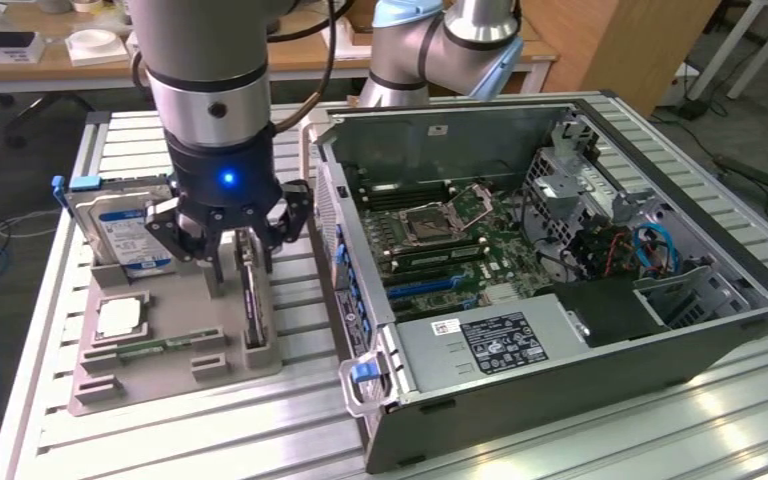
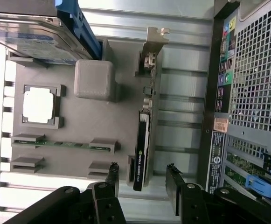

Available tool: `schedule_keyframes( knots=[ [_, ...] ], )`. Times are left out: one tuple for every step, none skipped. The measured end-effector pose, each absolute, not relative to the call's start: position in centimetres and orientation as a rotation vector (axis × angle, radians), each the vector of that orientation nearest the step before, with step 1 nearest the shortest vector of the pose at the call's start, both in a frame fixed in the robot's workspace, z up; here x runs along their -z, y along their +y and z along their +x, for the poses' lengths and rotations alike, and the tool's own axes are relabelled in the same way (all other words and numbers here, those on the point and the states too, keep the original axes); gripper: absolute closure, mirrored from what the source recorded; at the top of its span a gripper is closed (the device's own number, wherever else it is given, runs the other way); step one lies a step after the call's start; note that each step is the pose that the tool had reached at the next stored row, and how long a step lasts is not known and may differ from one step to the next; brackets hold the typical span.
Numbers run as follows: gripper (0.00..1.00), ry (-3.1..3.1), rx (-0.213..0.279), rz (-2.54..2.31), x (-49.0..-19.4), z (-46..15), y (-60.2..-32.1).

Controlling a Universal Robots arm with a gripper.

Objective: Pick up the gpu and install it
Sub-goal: 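Pick up the gpu and move the gpu toward the slot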

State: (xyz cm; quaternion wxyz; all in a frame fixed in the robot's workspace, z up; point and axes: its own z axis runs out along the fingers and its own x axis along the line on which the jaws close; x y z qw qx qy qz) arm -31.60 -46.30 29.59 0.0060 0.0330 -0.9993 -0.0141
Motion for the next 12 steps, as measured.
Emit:
schedule_keyframes(
  knots=[
    [0.47,-3.128,0.044,0.103,-29.49,-31.60,-46.29],
    [0.47,-3.128,0.044,0.103,-29.40,-31.60,-46.29],
    [0.47,-3.128,0.044,0.103,-29.30,-31.60,-46.29],
    [0.47,-3.128,0.044,0.103,-29.20,-31.60,-46.29],
    [0.47,-3.128,0.044,0.102,-29.11,-31.60,-46.29],
    [0.47,-3.128,0.043,0.098,-29.04,-31.60,-46.29],
    [0.47,-3.128,0.040,0.091,-28.98,-31.60,-46.29],
    [0.47,-3.129,0.039,0.083,-28.90,-31.60,-46.29],
    [0.47,-3.129,0.038,0.070,-28.82,-31.60,-46.29],
    [0.47,-3.130,0.037,0.055,-28.75,-31.60,-46.29],
    [0.47,-3.131,0.035,0.039,-28.67,-31.60,-46.29],
    [0.47,-3.131,0.035,0.023,-28.60,-31.60,-46.29]
  ],
)
